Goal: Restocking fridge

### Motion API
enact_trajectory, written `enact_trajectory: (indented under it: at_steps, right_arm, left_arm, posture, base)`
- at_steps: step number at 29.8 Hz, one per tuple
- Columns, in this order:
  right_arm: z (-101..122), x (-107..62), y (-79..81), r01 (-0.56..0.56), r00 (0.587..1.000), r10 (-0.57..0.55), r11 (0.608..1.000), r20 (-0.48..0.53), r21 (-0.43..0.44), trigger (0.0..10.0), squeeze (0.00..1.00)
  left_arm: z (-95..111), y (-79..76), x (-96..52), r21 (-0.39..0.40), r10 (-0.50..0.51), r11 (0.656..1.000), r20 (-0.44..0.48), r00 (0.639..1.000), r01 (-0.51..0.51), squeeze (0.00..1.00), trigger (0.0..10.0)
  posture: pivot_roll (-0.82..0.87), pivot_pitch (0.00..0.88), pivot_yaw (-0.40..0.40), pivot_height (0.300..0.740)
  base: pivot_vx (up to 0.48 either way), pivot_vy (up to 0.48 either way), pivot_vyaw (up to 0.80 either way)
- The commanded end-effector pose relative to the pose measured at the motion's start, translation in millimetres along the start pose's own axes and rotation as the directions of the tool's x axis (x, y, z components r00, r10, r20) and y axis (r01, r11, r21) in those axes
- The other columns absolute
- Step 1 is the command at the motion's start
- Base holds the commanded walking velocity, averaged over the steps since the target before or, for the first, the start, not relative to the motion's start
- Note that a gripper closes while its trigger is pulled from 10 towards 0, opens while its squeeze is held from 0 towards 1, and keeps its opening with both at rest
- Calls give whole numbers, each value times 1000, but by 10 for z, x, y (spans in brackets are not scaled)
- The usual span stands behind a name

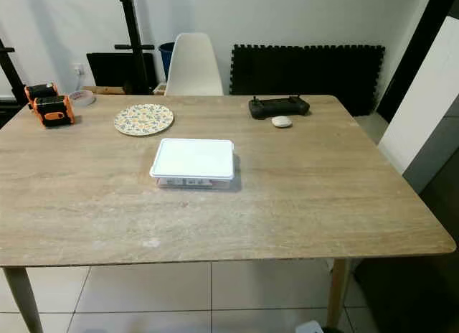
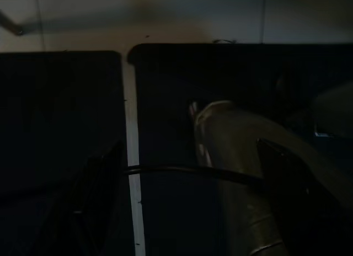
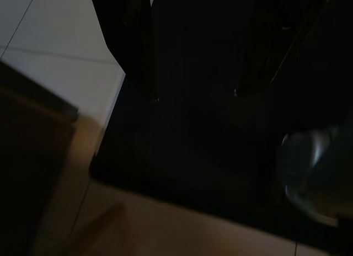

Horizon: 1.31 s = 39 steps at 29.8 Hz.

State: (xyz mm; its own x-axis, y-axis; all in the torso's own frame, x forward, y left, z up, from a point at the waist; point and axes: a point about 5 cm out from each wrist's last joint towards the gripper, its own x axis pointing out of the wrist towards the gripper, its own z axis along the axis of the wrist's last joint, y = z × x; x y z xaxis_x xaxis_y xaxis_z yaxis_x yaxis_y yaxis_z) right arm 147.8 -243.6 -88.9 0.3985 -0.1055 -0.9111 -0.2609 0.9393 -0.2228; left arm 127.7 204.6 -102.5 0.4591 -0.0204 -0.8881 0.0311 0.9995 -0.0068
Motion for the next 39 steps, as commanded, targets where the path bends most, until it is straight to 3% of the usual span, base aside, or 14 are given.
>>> enact_trajectory:
  at_steps: [1, 3, 4, 6, 8, 11, 14, 16, 21, 23, 26, 33, 39]
  right_arm:
    - [141, 9, -6, 11, 999, -11, 1000, 42, -11, 10000, 0]
    - [174, 13, 10, 9, 999, -8, 1000, 51, -19, 10000, 0]
    - [158, 20, 99, -19, 998, 21, 999, 54, -41, 10000, 0]
    - [121, 21, 137, -30, 999, 32, 998, 42, -55, 10000, 0]
    - [47, 22, 201, -53, 998, 54, 994, 11, -97, 10000, 0]
    - [21, 23, 265, -81, 997, 81, 983, -4, -165, 10000, 0]
    - [83, 27, 260, -67, 997, 71, 990, 24, -121, 10000, 0]
    - [82, 26, 270, -81, 996, 86, 986, 24, -144, 10000, 0]
    - [35, 23, 247, -76, 997, 77, 977, -2, -201, 10000, 0]
    - [-38, 15, 200, -56, 998, 53, 988, -23, -146, 10000, 0]
    - [-20, 14, 180, -46, 999, 46, 994, -3, -97, 10000, 0]
    - [-114, -5, 65, -11, 999, 9, 996, -32, -93, 10000, 0]
    - [-117, -16, -23, 12, 999, -14, 997, -31, -82, 10000, 0]
  left_arm:
    - [203, 84, 16, 43, 20, 999, 41, 999, -21, 0, 10000]
    - [290, 70, 28, 55, 14, 998, 62, 998, -17, 0, 10000]
    - [404, 64, 36, 19, 13, 1000, 108, 994, -16, 0, 10000]
    - [388, 64, 35, 5, 21, 1000, 108, 994, -22, 0, 10000]
    - [280, 60, 29, -25, 38, 999, 78, 996, -37, 0, 10000]
    - [111, 68, 8, -93, 63, 994, 42, 997, -59, 0, 10000]
    - [-157, 19, -32, -142, 62, 988, -17, 998, -64, 0, 10000]
    - [-221, 31, -50, -158, 63, 985, -28, 998, -66, 0, 10000]
    - [-236, 48, -56, -140, 68, 988, -34, 997, -72, 0, 10000]
    - [-273, 67, -67, -161, 82, 983, -44, 996, -88, 0, 10000]
    - [-219, 59, -54, -100, 56, 993, -38, 998, -60, 0, 10000]
    - [8, -57, 8, -14, -13, 1000, 12, 1000, 13, 0, 10000]
    - [-10, -76, 10, -10, -18, 1000, -1, 1000, 18, 0, 10000]
  posture:
    - [-74, 0, -21, 740]
    - [-71, 0, -28, 740]
    - [-72, 0, -36, 740]
    - [-72, 0, -36, 740]
    - [-53, 0, -64, 740]
    - [-74, 0, -42, 740]
    - [-75, 0, -43, 740]
    - [-64, 0, -47, 740]
    - [-49, 0, -46, 740]
    - [-58, 0, -21, 740]
    - [-44, 0, -20, 740]
    - [-49, 0, -48, 740]
    - [-71, 0, -78, 740]
  base:
    - [0, -465, 0]
    - [0, 0, 0]
    - [0, 0, 0]
    - [0, 0, 0]
    - [0, 0, 0]
    - [0, 0, 0]
    - [0, 0, 0]
    - [0, 0, 0]
    - [0, -378, 0]
    - [0, -472, 0]
    - [0, -157, 0]
    - [0, 0, 0]
    - [0, 0, 0]
